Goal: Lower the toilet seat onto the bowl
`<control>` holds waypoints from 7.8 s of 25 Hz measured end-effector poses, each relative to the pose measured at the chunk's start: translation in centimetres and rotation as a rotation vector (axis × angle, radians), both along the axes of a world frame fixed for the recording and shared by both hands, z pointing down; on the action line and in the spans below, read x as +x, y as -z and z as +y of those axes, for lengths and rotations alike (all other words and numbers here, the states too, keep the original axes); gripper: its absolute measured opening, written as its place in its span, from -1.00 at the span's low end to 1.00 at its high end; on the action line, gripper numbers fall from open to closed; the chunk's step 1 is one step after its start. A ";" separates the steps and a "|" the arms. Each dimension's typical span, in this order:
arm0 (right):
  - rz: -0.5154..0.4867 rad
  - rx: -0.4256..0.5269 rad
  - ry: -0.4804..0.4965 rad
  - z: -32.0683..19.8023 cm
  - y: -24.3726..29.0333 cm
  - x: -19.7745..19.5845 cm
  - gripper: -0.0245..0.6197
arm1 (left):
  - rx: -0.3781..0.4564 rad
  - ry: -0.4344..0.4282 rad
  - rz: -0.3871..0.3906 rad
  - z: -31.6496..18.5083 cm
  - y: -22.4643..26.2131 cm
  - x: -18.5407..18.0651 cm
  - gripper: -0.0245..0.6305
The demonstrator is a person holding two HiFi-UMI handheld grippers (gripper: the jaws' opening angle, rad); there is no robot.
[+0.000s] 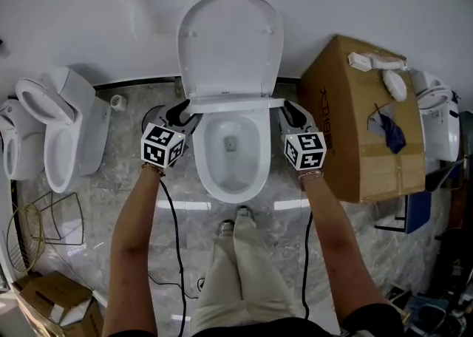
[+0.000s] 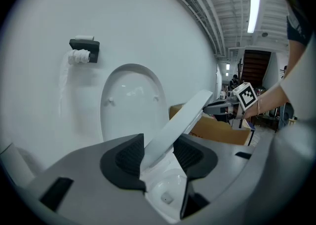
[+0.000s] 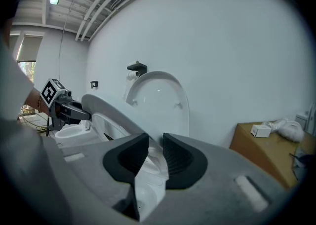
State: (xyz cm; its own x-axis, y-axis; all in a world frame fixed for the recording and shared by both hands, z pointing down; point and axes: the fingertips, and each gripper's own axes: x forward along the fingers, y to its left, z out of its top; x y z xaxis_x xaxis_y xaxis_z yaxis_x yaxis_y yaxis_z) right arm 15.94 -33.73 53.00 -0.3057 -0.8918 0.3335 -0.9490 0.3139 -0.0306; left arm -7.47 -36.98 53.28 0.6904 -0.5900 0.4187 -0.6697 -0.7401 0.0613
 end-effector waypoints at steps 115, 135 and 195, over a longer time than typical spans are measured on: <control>-1.536 -0.567 -0.339 22.8 -22.8 -3.0 -0.62 | -1.079 0.478 1.077 23.9 -22.1 0.3 -0.53; -1.458 -0.638 -0.401 24.3 -28.2 -3.3 -0.61 | -1.087 0.578 0.827 26.1 -29.4 -1.3 -0.54; -0.379 -0.381 -0.103 25.3 -14.9 -5.5 -0.91 | -0.401 0.229 0.159 26.2 -13.8 -2.2 -0.92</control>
